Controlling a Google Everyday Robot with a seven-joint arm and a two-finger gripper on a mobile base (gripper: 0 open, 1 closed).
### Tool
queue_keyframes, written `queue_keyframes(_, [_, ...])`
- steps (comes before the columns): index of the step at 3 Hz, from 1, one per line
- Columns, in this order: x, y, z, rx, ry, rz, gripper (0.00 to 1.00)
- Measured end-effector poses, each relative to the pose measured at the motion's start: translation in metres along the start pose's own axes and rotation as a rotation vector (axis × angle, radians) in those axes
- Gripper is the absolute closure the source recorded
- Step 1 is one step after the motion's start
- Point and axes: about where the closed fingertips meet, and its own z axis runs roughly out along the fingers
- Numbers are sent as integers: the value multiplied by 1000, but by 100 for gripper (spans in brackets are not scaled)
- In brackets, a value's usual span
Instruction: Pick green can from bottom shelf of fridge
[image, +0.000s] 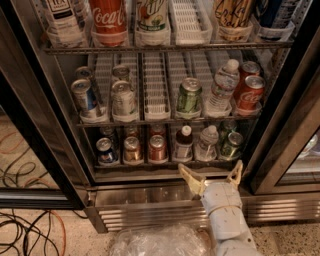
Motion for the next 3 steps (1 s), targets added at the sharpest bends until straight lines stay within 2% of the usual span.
queue_keyframes(1, [14,-11,-7,47,-9,14,0])
queue_keyframes(2, [34,-18,-13,88,18,30,0])
queue_keyframes(3, [56,-21,-19,120,78,38,0])
